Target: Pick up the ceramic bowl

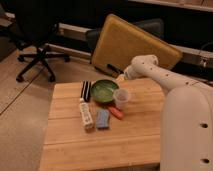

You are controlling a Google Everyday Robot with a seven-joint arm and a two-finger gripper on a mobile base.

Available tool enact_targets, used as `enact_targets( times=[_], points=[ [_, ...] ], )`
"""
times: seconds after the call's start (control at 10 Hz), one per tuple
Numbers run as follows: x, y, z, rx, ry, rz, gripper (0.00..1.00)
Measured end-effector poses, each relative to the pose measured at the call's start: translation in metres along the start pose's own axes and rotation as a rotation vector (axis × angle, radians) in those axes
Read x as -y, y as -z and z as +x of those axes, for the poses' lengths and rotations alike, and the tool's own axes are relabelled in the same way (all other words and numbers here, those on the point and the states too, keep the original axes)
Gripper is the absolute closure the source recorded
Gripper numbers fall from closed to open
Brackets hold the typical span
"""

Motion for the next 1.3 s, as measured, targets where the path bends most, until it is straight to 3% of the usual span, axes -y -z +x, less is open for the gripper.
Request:
enact_targets(
  times=[0.8,1.2,1.3],
  points=[
    [-0.011,-0.057,0.014,-0.107,0.014,-0.171,0.35],
    [-0.035,-0.082,0.009,-0.151,0.048,-0.270,0.36],
    [-0.044,-0.088,0.004,-0.156,0.064,-0.297,0.41]
  ],
)
